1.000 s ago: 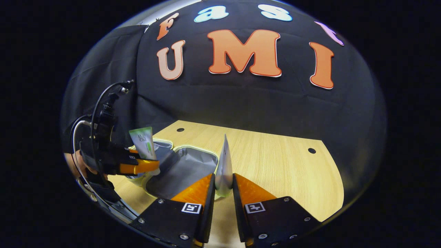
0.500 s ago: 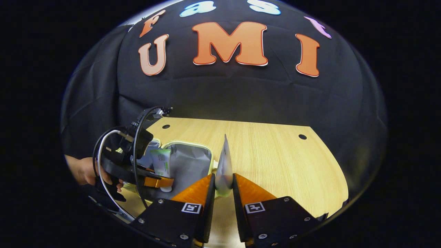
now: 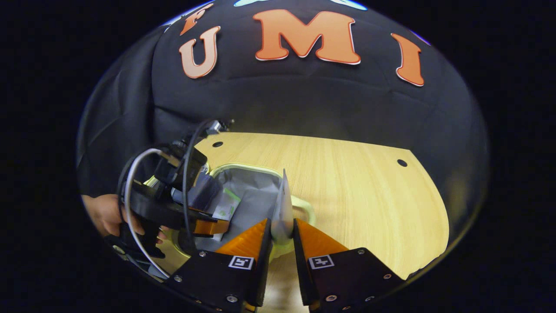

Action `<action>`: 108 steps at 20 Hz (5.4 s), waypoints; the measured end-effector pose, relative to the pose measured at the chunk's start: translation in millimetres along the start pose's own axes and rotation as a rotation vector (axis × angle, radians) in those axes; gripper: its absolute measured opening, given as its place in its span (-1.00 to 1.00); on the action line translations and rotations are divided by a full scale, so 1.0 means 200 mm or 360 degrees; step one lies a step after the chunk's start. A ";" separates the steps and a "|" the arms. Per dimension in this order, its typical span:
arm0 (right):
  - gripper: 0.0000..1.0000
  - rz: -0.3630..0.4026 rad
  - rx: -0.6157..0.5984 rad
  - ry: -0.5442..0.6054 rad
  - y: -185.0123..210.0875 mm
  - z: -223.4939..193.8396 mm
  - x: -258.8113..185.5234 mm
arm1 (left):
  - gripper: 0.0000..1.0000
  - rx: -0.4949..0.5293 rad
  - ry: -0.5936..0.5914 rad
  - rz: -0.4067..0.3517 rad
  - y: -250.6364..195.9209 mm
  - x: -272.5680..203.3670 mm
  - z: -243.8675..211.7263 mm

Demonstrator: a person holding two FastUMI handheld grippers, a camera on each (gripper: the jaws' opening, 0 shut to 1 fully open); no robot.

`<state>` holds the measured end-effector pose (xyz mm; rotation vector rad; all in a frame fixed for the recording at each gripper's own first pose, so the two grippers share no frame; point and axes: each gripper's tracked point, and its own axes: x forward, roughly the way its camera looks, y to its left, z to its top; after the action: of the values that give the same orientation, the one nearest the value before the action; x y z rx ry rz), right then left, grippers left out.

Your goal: First open the suitcase, pack the skin care products into it, and then close the suitcase.

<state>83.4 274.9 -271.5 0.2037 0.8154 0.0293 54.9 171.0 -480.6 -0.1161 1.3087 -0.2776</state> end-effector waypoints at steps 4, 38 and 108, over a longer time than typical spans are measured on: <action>-0.36 0.0074 -0.0050 0.0116 0.09 -0.08 0.12 | 0.36 0.0011 -0.0197 -0.0020 0.04 -0.15 0.06; 0.63 -0.0028 0.0240 -0.0081 -0.09 0.25 0.07 | 0.28 -0.1793 -0.0801 -0.0568 1.73 -0.69 -0.16; 0.75 0.0105 0.0043 -0.0648 -1.21 0.34 -0.62 | 0.80 -0.0088 -0.1002 -0.0383 -1.57 -1.04 0.46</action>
<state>35.1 14.3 -183.2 0.2519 0.4030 0.0377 52.0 -81.8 -187.7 -0.3783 0.6750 -0.3727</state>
